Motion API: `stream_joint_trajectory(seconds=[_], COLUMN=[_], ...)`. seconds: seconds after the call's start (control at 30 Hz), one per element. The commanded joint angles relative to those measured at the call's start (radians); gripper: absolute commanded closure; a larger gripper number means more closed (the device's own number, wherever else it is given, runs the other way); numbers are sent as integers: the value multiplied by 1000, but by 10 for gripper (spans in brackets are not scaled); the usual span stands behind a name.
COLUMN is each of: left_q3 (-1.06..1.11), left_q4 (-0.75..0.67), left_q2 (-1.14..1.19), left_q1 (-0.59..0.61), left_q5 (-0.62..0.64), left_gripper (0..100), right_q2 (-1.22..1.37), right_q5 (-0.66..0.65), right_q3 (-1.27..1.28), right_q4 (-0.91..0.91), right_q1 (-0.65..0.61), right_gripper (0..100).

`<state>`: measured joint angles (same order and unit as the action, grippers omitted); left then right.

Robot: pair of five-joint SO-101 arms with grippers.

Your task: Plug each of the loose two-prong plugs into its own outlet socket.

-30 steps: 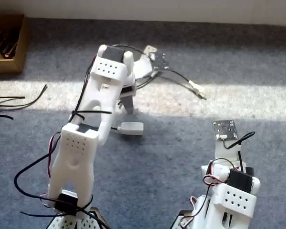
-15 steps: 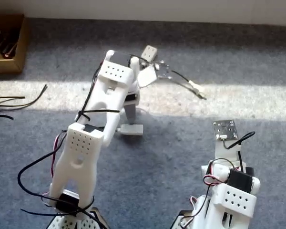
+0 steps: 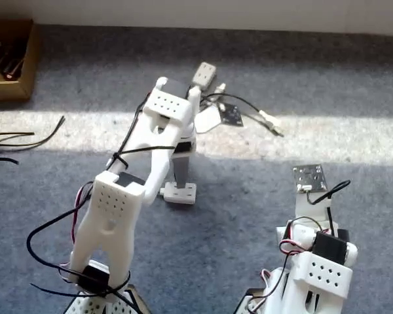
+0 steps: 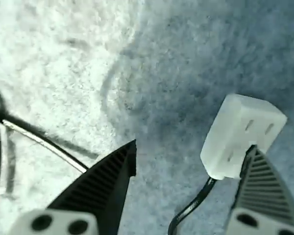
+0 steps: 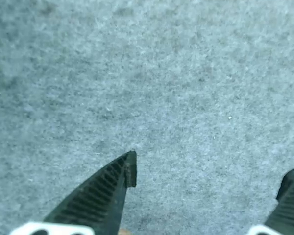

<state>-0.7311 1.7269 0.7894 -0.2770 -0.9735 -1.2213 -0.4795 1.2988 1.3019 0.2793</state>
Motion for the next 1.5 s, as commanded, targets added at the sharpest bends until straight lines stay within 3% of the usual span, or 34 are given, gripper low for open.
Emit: stream_joint_trajectory(seconds=[0.0,0.2,0.43,0.53,0.6,0.7,0.8,0.97,1.07,1.3,1.47], left_q3=[-2,82,664,900,1106,1340,1351,1228,1133,1050,1006], left_q4=[18,38,32,0,-25,-68,-51,-144,-210,-348,-359], left_q2=[-147,-363,-897,-1230,-1412,-1529,-1531,-1297,-1133,-944,-809], left_q1=[-15,-24,-157,-154,-133,-64,-7,142,185,62,64], left_q5=[3,46,144,150,219,292,307,718,773,736,358], left_gripper=[659,659,660,660,660,659,659,655,655,627,607], right_q2=[7,7,7,10,8,8,8,10,8,8,10], right_q5=[-12,-12,-12,-12,-12,-14,-14,-9,-8,-8,-8], right_q3=[-4,-4,-4,-4,-4,-4,-2,-2,-2,-2,-2], right_q4=[-2,-2,-4,-4,-4,-4,-4,-2,-2,-1,-2], right_q1=[-10,-10,-10,-10,-10,-12,-12,-8,-8,-10,-10], right_gripper=[566,566,566,566,566,566,566,566,566,566,566])
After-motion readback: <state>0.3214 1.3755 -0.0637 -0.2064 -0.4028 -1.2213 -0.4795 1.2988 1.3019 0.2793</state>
